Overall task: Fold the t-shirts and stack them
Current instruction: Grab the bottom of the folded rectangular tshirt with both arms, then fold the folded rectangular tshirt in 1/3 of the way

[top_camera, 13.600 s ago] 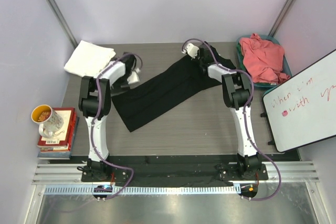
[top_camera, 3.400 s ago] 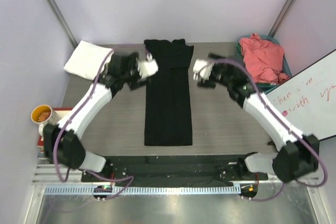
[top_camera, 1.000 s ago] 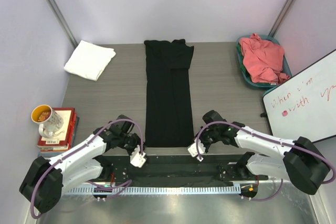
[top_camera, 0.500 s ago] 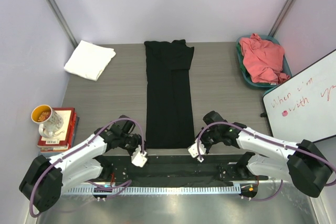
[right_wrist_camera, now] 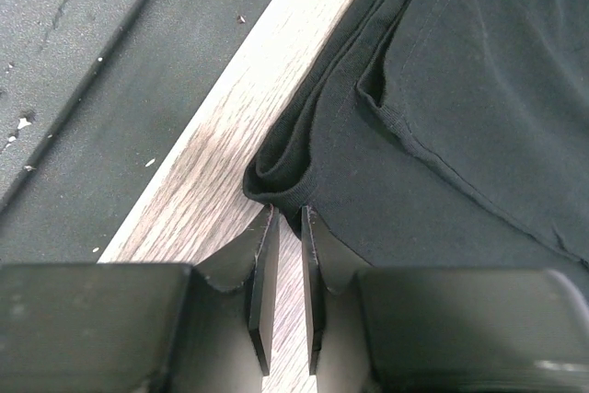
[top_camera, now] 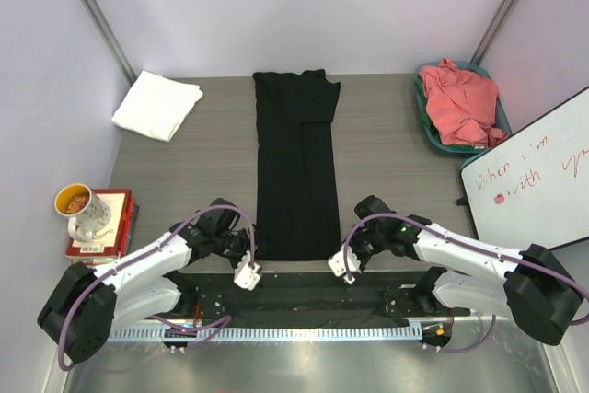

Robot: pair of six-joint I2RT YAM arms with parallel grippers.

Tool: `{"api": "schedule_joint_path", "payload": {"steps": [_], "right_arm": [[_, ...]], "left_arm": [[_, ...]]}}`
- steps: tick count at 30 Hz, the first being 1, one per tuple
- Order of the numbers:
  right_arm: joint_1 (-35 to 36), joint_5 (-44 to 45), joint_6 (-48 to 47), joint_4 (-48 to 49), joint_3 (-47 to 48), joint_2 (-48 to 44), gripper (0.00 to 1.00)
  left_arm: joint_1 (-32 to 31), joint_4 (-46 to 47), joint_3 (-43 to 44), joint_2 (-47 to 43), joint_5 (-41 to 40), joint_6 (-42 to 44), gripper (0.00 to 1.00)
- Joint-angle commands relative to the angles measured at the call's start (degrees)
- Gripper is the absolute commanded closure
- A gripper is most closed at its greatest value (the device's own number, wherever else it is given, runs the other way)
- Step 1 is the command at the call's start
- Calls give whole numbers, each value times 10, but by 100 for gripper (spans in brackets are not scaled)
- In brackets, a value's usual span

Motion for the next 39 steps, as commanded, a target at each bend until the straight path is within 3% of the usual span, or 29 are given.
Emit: {"api": "schedule_joint_path", "payload": {"steps": [1,5,7,8,9,12,18,28,35,39], "right_arm": [[6,0,23,10,22,-5,80],[10,5,31,10,21,-11,83],[13,4,32,11,18,-13,88],[13,3,33,12,17,-15,94],[16,2,33,15,13,-13,96],[21,4,45,31,11,-15,99],[24,15,112,39,53,-10,99],[25,17,218,-55,162,-29,99],[24,77,223,-65,183,-47,99],[24,129,234,-32,174,-39,99]], "left_arm": [[-2,9,-5,49,-28,18,39],[-3,11,9,67,-27,20,45],[-4,11,10,72,-27,23,56],[-4,10,9,73,-27,24,64],[-6,10,10,74,-26,24,80],[-8,10,13,73,-25,21,99],[-11,-12,52,32,-20,-43,100],[-16,-117,169,-83,-13,-199,100],[-20,-115,163,-124,-69,-226,100],[-20,-64,138,-114,-120,-243,100]]}}
